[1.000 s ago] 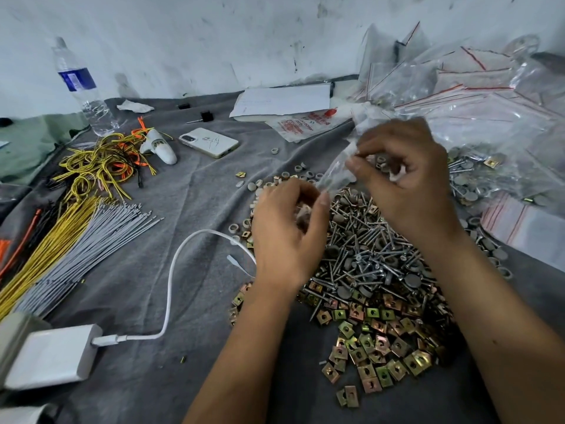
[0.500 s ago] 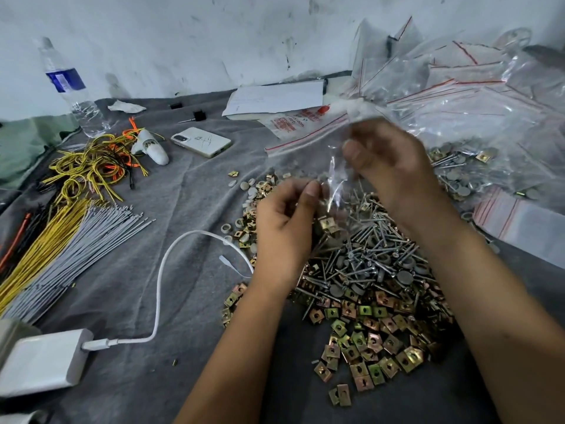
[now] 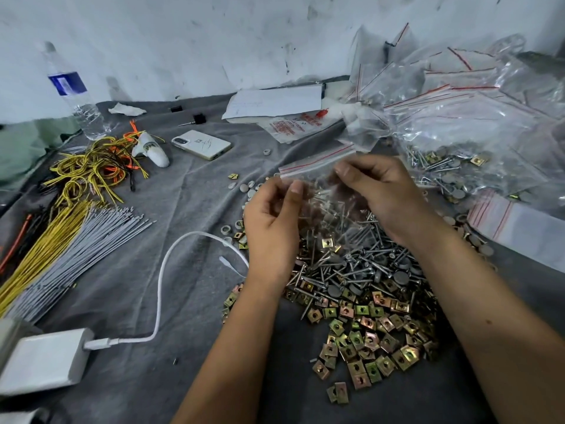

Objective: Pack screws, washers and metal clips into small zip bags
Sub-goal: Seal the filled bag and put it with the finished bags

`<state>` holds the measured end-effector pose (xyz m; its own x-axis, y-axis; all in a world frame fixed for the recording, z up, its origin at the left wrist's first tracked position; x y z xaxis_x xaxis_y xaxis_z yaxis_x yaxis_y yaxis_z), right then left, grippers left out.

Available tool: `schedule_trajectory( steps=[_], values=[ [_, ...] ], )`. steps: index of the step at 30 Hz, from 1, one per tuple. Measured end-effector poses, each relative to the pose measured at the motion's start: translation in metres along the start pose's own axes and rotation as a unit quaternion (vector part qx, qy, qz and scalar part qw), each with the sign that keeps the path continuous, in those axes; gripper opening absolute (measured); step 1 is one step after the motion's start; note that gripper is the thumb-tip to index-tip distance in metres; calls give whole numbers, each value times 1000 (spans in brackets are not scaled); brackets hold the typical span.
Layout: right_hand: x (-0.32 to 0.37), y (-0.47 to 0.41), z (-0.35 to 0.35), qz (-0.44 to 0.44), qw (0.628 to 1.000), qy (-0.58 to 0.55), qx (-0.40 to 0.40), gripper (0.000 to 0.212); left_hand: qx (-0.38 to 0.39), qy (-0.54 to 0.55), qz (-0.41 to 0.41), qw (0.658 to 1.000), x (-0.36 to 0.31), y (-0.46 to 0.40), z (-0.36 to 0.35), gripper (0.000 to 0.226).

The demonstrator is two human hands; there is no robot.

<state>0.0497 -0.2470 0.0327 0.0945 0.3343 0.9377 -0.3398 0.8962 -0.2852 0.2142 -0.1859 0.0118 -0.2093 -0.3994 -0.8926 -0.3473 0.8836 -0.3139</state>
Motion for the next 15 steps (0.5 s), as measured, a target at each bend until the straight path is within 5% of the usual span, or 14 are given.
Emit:
schedule_trajectory(
  steps=[4,15],
  values=[
    [3,-2,17,28,997,-6,-77,20,8,-16,26,999,9,-2,0,20],
    [2,-2,15,62,993,28,-96,13,-16,7,4,1000,-2,-4,8,13]
  ],
)
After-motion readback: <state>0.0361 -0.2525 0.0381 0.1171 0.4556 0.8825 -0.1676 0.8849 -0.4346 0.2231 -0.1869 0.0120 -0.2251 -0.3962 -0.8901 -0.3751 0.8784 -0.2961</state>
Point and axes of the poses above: each hand's wrist, its own y-axis away from the middle knuckle, its own z-axis out of the back of the hand, x = y × z, the point moved 10 cm from there along -y, towards the middle knuckle, and after that the axes turned 12 degrees about y, right-handed, at the moved point
